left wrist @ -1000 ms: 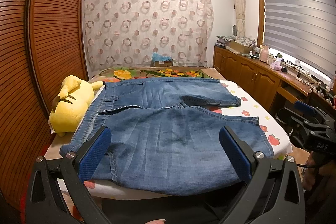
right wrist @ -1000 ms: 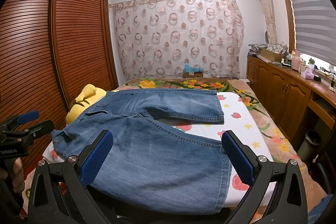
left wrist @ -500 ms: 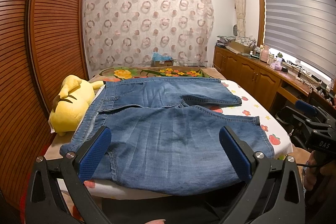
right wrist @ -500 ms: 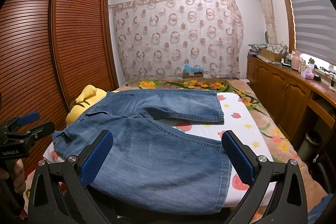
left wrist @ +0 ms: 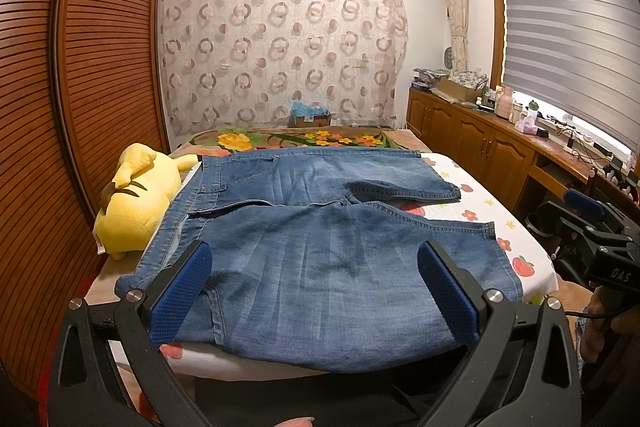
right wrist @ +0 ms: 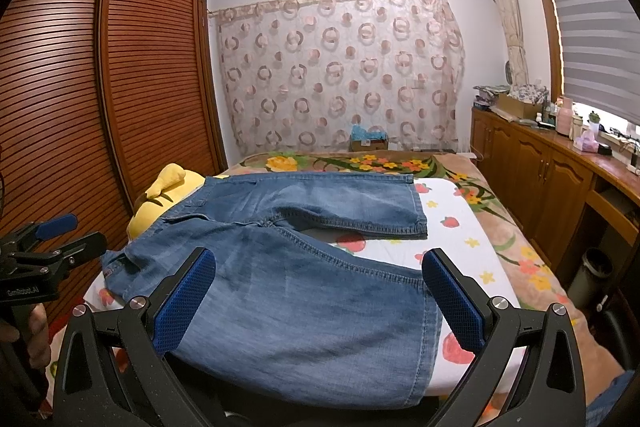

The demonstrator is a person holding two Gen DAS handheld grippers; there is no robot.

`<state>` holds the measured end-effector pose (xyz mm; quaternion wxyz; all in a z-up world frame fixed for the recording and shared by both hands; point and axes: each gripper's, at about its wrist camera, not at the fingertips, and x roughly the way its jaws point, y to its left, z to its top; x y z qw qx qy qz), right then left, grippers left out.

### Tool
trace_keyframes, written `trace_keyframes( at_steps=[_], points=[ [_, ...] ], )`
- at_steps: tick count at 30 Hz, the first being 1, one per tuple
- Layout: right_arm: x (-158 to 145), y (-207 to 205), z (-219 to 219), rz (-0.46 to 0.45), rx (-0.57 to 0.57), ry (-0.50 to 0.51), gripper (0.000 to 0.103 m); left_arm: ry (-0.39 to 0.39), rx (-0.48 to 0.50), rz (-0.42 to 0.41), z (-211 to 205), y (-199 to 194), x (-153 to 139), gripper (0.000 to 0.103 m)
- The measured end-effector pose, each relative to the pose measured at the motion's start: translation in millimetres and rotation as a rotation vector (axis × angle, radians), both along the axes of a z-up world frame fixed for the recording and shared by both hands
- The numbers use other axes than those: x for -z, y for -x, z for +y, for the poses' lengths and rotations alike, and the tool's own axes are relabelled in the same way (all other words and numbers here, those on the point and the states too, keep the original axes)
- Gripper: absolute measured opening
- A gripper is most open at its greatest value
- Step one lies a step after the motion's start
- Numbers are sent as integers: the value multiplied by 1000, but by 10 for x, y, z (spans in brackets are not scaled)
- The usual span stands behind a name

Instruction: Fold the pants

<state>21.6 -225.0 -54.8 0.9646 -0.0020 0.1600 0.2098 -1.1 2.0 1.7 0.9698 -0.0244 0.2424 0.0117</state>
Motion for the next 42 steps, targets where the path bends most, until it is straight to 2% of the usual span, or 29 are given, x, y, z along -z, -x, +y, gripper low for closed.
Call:
trace_keyframes(
  at_steps=[7,9,24,31,39,42],
  points=[
    [32,-21,-14,22,-23,-11,103,14,6,36,69,-26,4,103],
    [42,-24,-3,21,-22,1,103,18,8,55,87,-78,177,103],
    [161,-276,1,75,-26,52,103,36,4,152,267,-228,589,103],
    [197,-458,-11,107,-6,85,103,57,-27,183,524,-306,821,103],
    [272,-602,6,157,15,132,103,74,-61,202,808,-339,946,103],
    [300,-652,39,180,24,159,103,83,-84,204,980,-325,964,97]
  ],
)
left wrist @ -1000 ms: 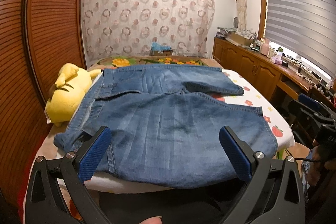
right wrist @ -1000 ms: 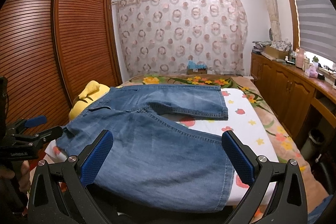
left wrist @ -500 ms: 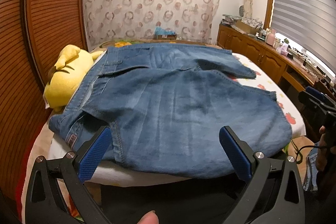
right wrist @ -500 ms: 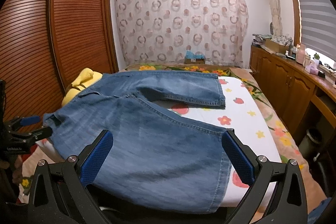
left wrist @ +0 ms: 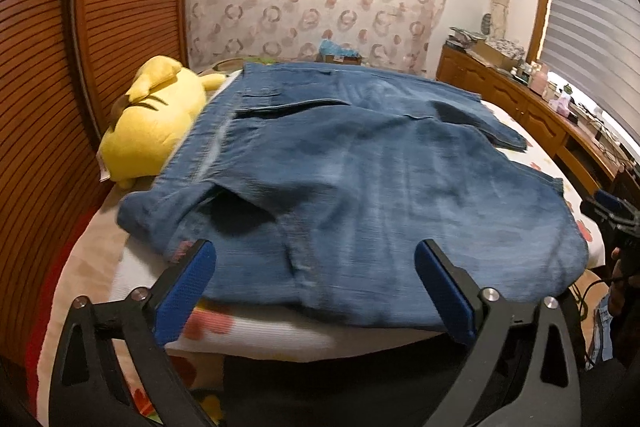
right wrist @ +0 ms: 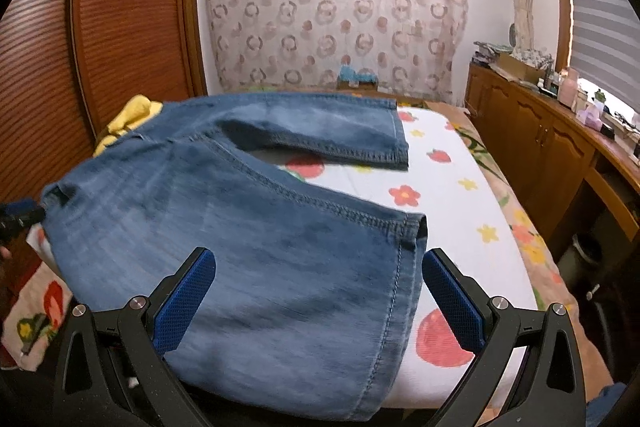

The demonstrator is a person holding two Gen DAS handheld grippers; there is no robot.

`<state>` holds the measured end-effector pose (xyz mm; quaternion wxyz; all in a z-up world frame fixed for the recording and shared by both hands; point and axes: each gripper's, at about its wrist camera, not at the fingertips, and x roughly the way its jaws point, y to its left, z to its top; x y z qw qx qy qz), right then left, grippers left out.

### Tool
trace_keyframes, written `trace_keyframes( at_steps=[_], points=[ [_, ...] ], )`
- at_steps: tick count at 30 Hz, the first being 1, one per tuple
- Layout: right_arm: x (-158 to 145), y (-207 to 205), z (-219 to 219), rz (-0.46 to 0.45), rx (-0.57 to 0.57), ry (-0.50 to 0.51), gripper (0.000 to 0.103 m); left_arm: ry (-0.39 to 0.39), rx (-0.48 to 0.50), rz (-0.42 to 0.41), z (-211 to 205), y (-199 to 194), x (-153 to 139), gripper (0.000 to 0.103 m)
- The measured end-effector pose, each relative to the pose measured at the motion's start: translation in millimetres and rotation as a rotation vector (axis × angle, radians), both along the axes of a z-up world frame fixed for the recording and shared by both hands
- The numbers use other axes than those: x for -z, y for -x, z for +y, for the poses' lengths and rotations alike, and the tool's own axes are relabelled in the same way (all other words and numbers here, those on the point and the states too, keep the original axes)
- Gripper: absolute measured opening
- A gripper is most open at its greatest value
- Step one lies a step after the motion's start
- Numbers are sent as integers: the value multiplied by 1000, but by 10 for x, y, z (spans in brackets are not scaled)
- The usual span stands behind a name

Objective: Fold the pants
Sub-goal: 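Grasp the jeans waistband with the left gripper while the right gripper grasps a leg hem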

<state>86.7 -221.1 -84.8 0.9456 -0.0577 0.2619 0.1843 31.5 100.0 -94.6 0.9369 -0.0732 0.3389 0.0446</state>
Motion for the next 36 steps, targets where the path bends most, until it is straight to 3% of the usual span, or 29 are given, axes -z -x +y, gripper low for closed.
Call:
trace_keyframes(
  at_steps=[9,14,30,36],
  points=[
    [-83,-42,74,49,31,34,103,19,-134,15,610,53,30,67],
    [-137,-24,78,58,45,39,103,22,-175,23,817,37,92,57],
    [-131,21,-249,73,67,10,103,34,-185,80,949,-59,317,47],
    [-130,-43,-362,112,47,10,90,41,-174,74,971,-75,325,47]
  ],
)
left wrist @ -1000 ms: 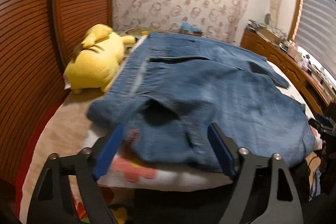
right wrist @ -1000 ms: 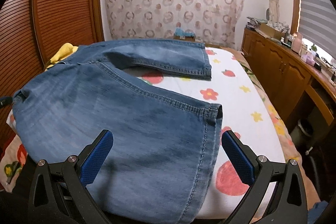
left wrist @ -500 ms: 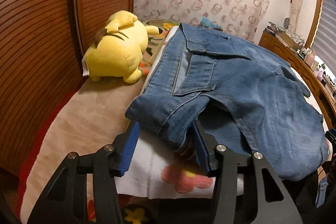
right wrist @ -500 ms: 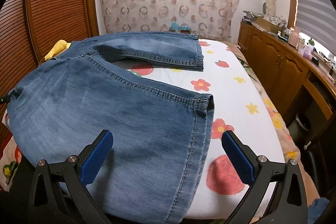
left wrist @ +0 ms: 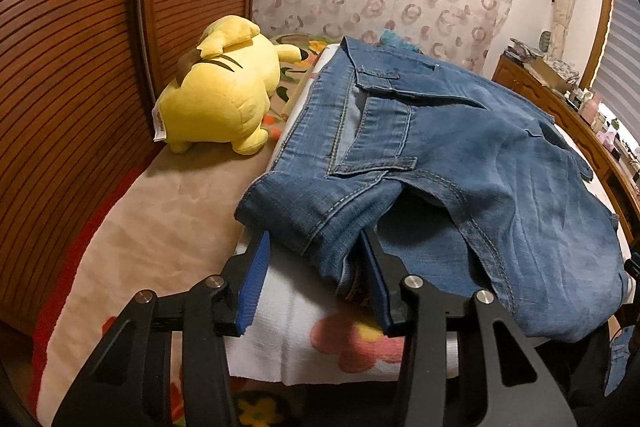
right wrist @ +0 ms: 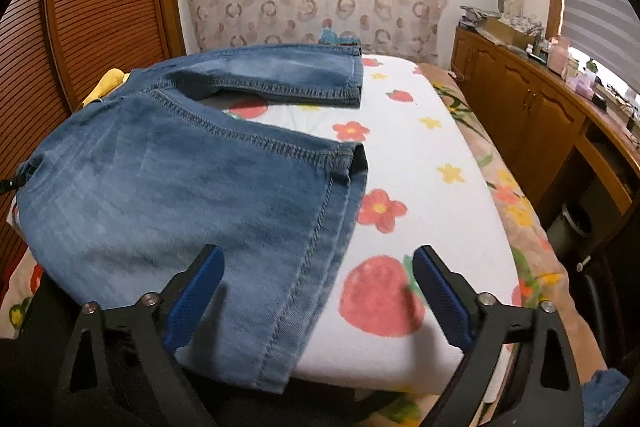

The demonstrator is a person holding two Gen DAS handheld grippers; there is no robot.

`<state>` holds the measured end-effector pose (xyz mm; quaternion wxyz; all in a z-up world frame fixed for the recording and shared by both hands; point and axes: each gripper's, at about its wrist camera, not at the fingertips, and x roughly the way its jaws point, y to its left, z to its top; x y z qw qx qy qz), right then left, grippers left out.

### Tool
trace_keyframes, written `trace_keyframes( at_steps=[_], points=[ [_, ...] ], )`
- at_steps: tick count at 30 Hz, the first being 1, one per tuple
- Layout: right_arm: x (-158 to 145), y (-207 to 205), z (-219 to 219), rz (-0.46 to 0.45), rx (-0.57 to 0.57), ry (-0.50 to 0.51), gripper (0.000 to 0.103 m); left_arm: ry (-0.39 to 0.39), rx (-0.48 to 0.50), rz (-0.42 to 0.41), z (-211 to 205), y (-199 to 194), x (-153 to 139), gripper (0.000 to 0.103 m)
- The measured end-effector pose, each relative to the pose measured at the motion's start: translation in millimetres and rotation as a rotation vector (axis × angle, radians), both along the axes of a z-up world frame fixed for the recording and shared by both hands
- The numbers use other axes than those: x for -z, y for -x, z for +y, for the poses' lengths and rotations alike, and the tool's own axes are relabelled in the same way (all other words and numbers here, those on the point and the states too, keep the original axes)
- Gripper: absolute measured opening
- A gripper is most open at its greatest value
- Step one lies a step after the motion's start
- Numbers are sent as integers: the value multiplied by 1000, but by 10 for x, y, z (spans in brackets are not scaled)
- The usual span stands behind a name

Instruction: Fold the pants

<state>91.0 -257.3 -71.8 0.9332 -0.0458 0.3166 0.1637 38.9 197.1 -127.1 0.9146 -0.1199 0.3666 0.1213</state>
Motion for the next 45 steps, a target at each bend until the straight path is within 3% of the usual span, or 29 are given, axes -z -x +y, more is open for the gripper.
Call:
trace_keyframes(
  at_steps=[8,15,17,19,20,24,26,35,45],
  points=[
    [28,1,-56,32,-18,11,66,9,18,-3,8,-34,12,41],
    [29,20,36,29,-53,27,52,28,25,9,23,-61,23,41],
    [21,39,60,28,-73,32,43,23,27,8,16,-59,24,41],
    [20,49,66,30,-81,40,38,19,32,4,12,-55,21,38],
    [19,49,57,32,-90,36,31,17,27,-4,15,-48,13,34],
    [9,46,16,43,-107,28,16,14,24,-33,-13,-29,-54,15],
    [-2,56,20,50,-123,34,10,11,26,-51,-53,-20,-125,13],
    [-355,186,-54,-26,-146,4,8,-27,67,-178,-219,6,-659,11],
    [-927,189,225,-171,-219,11,7,-75,118,-235,-396,-61,-934,11]
  ],
)
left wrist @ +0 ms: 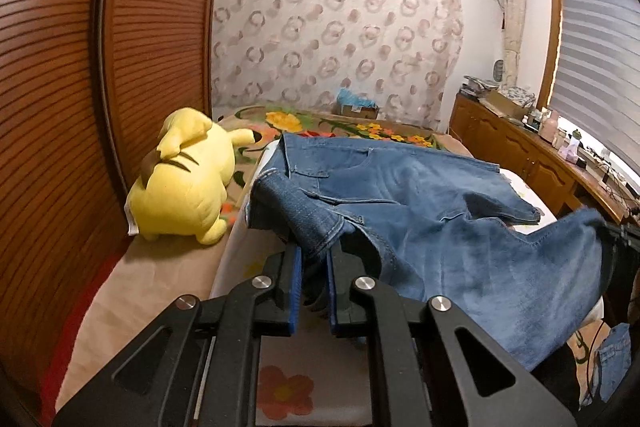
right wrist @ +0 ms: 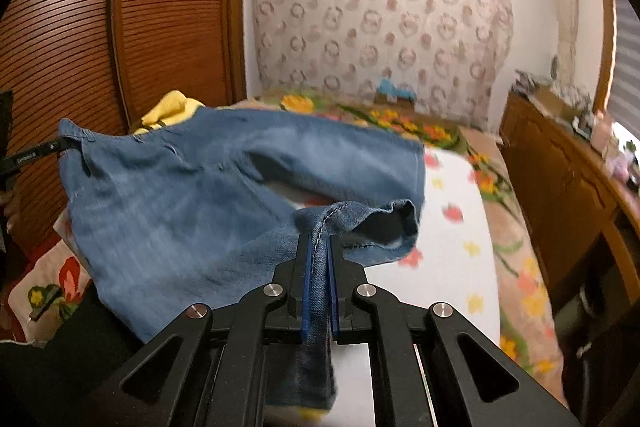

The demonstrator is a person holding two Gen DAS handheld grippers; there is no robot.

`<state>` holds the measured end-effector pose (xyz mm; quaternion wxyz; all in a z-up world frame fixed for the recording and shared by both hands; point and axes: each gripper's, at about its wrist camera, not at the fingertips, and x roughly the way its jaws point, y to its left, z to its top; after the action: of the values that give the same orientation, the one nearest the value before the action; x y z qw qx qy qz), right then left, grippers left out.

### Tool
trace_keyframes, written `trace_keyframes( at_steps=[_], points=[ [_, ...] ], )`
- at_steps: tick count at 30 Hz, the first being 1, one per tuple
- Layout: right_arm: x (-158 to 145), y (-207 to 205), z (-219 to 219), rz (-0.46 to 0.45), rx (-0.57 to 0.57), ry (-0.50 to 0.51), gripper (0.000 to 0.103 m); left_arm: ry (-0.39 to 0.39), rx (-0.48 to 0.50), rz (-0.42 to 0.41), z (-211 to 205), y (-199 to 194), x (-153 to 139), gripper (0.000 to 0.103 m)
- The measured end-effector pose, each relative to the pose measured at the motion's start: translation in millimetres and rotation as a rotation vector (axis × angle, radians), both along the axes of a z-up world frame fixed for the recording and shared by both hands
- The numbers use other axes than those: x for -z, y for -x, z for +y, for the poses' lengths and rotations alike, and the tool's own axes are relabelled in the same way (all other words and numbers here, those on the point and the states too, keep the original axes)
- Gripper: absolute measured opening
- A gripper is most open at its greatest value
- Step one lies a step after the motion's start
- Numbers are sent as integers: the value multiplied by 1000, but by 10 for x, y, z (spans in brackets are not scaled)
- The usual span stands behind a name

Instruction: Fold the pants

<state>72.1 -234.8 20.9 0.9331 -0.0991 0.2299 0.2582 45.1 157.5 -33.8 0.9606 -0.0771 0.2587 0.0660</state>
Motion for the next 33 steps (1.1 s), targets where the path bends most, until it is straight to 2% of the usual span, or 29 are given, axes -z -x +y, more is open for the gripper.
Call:
trace_keyframes(
  at_steps=[5,9,18,22,24,26,29,31,33],
  points=[
    [-72,-62,222,-33,-35,5,7,-3,6,-5,-14,-2,-18,11],
    [14,-223,324,-21,-64,19,7,-4,6,-4,-21,-4,-18,11],
    [570,-644,458,111,-113,63,7,-11,8,6,-78,-15,10,11],
    [718,-724,450,144,-125,62,7,-12,7,12,-80,-15,35,11],
    [716,-782,435,146,-128,66,13,-10,6,14,-77,-13,46,11],
    [654,-838,422,149,-125,67,26,-12,8,13,-76,-13,44,11],
    [550,-895,404,144,-107,56,40,-13,8,12,-74,-13,45,11],
    [495,-881,351,133,-92,48,45,-13,8,12,-68,-18,60,11],
    [471,-843,325,123,-84,33,46,-15,8,13,-74,-23,60,11]
  ],
)
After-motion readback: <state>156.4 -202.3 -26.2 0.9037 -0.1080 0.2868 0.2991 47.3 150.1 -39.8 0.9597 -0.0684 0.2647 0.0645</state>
